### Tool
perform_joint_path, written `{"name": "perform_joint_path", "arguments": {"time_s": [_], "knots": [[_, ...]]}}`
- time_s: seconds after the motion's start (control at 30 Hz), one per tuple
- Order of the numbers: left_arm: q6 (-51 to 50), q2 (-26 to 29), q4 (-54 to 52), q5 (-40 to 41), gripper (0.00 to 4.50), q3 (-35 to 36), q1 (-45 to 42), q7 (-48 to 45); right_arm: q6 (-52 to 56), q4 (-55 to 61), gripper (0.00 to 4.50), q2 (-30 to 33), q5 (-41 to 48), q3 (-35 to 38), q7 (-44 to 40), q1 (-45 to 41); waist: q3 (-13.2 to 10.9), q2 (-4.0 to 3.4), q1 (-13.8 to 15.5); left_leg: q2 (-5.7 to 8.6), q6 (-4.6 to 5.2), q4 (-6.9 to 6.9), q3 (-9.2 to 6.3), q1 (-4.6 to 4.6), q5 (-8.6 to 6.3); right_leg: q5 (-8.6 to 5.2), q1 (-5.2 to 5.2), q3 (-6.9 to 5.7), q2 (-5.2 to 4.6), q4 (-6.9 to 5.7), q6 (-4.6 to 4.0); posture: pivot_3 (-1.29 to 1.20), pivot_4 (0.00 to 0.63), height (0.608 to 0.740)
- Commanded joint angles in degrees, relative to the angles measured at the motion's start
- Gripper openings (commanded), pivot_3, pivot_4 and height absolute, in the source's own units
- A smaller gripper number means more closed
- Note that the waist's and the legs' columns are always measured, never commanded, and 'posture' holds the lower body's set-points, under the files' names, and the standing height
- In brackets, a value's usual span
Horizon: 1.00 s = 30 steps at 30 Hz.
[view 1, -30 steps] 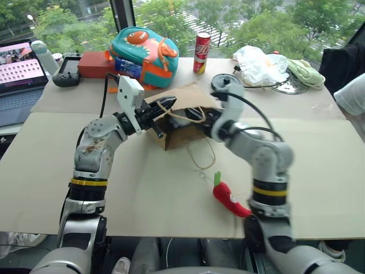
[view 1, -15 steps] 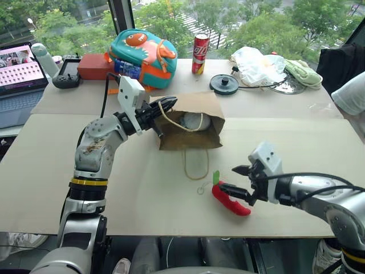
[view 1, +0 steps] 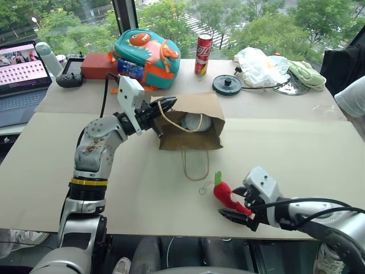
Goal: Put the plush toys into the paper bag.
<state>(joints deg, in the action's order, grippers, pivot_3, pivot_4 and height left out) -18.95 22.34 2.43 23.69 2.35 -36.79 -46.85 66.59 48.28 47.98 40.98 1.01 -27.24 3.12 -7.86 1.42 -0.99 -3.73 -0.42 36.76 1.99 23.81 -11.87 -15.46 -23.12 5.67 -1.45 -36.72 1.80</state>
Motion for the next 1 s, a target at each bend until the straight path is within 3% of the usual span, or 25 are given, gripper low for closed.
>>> {"name": "perform_joint_path", "arguments": {"time_s": [0.03, 0.13, 0.17, 0.27, 0.6, 0.77, 1.0], "knots": [[1.1, 0.1, -0.3, 0.4, 0.0, 0.8, -1.2, 0.0, -1.1, 0.9, 2.68, -0.2, -1.6, -0.6, 1.2, -0.7, 0.0, 0.0, 0.0, 0.0, 0.0, 0.0, 0.0, 0.0, 0.0, 0.0, 0.0, 0.0, 0.0, 0.0, 0.0, 0.0, 0.15, 0.733], [1.2, 0.1, -0.2, 0.5, 0.0, 0.8, -1.3, 0.1, -1.2, 1.4, 1.73, -0.2, -2.1, -1.3, 1.2, -0.4, 0.0, 0.0, 0.1, 0.0, 0.0, 0.0, 0.0, 0.01, 0.0, 0.0, 0.0, 0.0, 0.0, 0.02, 0.0, 0.0, 0.15, 0.733], [1.1, 0.1, -0.2, 0.5, 0.0, 0.8, -1.3, 0.1, -1.1, 1.3, 1.21, -0.3, -2.2, -1.5, 1.3, -0.4, 0.0, 0.0, 0.1, 0.0, 0.0, 0.0, 0.0, 0.01, 0.0, 0.0, 0.0, 0.0, 0.0, 0.02, -0.01, 0.0, 0.15, 0.733], [1.1, -0.1, -0.2, 0.5, 0.0, 0.7, -1.1, 0.2, -0.4, 1.2, 0.41, -0.7, -2.6, -2.1, 1.9, -0.7, 0.0, 0.0, 0.1, 0.0, 0.0, 0.0, 0.0, 0.0, 0.0, 0.0, 0.0, 0.0, 0.0, 0.01, -0.01, 0.0, 0.15, 0.733], [0.8, -0.5, 0.0, 0.6, 0.0, 0.5, -1.5, 0.3, 2.8, 0.0, 0.41, -14.0, 6.7, 5.3, 7.6, -10.6, 0.0, 0.01, 0.0, 0.0, 0.0, 0.01, -0.03, 0.0, 0.0, 0.02, 0.0, 0.0, 0.02, -0.03, -0.03, 0.0, 0.15, 0.733], [0.5, -0.7, 0.0, 0.7, 0.0, 0.5, -1.5, 0.3, 7.0, -6.1, 0.41, -23.2, 4.7, 1.1, 15.4, -20.2, 0.0, -0.01, 0.0, -0.01, 0.0, 0.01, -0.04, 0.0, 0.0, 0.12, -0.02, -0.01, 0.03, -0.06, -0.21, 0.0, 0.15, 0.733], [0.0, -1.0, -0.6, 0.9, 0.0, 0.0, -1.5, -0.1, 4.3, -18.5, 0.41, -31.2, -1.5, -5.4, 18.8, -28.7, 0.0, -0.02, 0.0, 0.0, 0.0, 0.0, -0.05, 0.06, 0.0, 0.13, -0.07, -0.01, 0.02, -0.05, -0.22, 0.0, 0.15, 0.733]]}}
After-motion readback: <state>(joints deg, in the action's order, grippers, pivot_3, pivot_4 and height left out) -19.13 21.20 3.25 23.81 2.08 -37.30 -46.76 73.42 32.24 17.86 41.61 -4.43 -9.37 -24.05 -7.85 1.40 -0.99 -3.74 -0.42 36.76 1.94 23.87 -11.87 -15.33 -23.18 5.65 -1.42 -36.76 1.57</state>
